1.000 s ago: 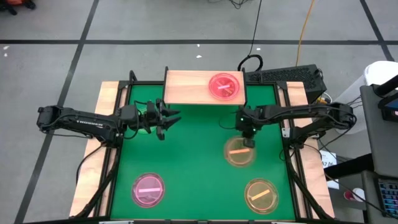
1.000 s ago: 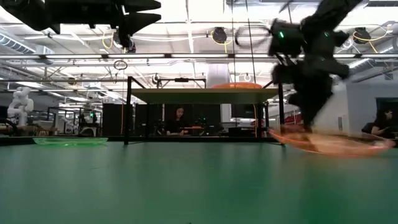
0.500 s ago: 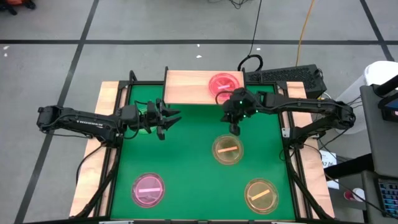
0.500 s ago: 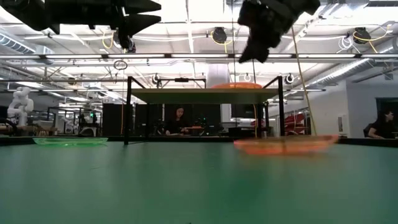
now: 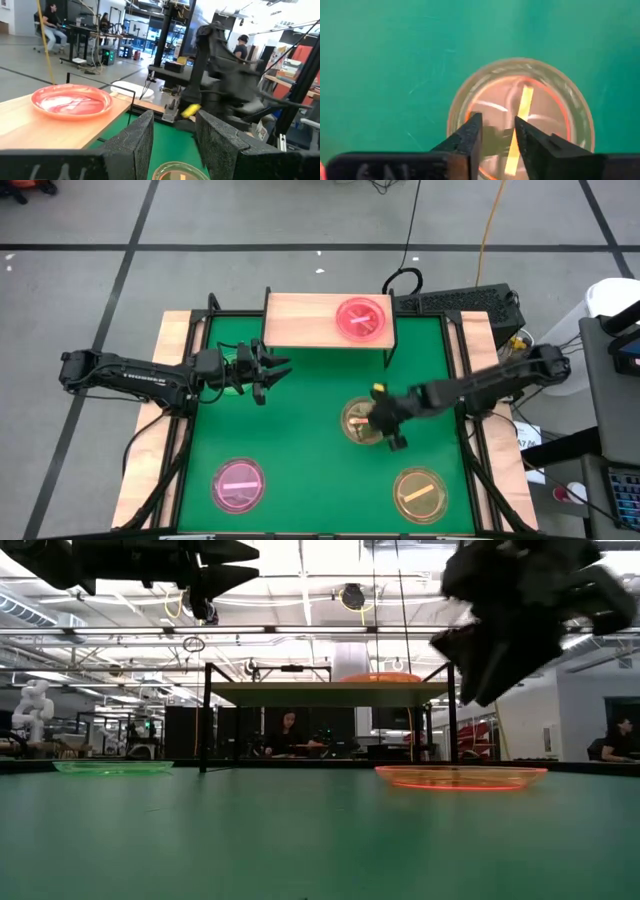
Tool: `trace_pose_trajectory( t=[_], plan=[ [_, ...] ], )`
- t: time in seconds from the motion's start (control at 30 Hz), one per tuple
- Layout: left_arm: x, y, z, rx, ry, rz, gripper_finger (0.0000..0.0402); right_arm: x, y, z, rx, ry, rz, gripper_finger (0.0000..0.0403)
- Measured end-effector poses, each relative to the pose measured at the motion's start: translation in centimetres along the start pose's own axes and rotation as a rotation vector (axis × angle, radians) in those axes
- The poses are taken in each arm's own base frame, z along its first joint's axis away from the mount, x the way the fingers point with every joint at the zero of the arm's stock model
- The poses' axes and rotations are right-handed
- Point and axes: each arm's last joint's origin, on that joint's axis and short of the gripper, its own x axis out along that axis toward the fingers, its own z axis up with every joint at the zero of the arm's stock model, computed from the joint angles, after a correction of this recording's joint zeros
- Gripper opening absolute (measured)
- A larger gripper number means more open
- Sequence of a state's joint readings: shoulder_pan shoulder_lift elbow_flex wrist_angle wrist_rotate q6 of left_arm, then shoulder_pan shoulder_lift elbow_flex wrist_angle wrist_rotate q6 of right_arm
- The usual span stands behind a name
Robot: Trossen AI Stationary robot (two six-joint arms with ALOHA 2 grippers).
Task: Place and stack plates onto a shelf
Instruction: Put the orange plate on the shelf
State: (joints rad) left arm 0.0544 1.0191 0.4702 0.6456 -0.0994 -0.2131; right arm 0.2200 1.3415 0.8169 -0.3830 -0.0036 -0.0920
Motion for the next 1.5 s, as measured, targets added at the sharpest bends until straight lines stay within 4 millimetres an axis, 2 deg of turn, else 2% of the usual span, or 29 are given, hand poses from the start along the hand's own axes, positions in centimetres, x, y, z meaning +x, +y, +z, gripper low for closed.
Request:
trace_pose_trajectory(
  t=[0.13,0.3,0.47,0.67,0.93,1.07,1.2,1.27,1.37,1.5],
  plan=[
    [0.0,0.0,0.0,0.0,-0.002,0.006,0.0152,-0.1,2.6,-0.1,-0.073,0.02,-0.069,0.0129],
    [0.0,0.0,0.0,-0.01,-0.001,0.006,0.0152,0.7,4.0,-0.5,-0.078,0.057,-0.053,0.0148],
    [0.0,0.0,-0.1,-0.009,0.006,0.008,0.0152,2.3,4.3,-1.6,-0.104,0.14,-0.091,0.0153],
    [0.0,0.0,-0.1,-0.002,0.01,0.01,0.0152,4.1,4.5,-1.8,-0.143,0.172,-0.093,0.0153],
    [0.0,0.1,-0.1,-0.003,0.014,0.011,0.0152,5.5,4.4,-2.3,-0.148,0.229,-0.133,0.0151],
    [0.0,0.1,-0.2,-0.007,0.022,0.013,0.0152,5.5,4.4,-2.3,-0.148,0.233,-0.132,0.0116],
    [0.0,0.1,-0.2,-0.008,0.023,0.013,0.0152,5.3,4.4,-2.3,-0.162,0.227,-0.139,0.0036],
    [0.0,0.1,-0.2,-0.008,0.023,0.013,0.0152,5.1,4.3,-2.3,-0.171,0.225,-0.145,0.001],
    [0.0,0.1,-0.2,-0.008,0.023,0.013,0.0152,4.6,4.3,-1.6,-0.165,0.205,-0.139,0.0004],
    [0.0,0.1,-0.3,-0.008,0.027,0.014,0.0152,2.2,4.3,0.8,-0.175,0.099,-0.127,0.0001]
  ],
)
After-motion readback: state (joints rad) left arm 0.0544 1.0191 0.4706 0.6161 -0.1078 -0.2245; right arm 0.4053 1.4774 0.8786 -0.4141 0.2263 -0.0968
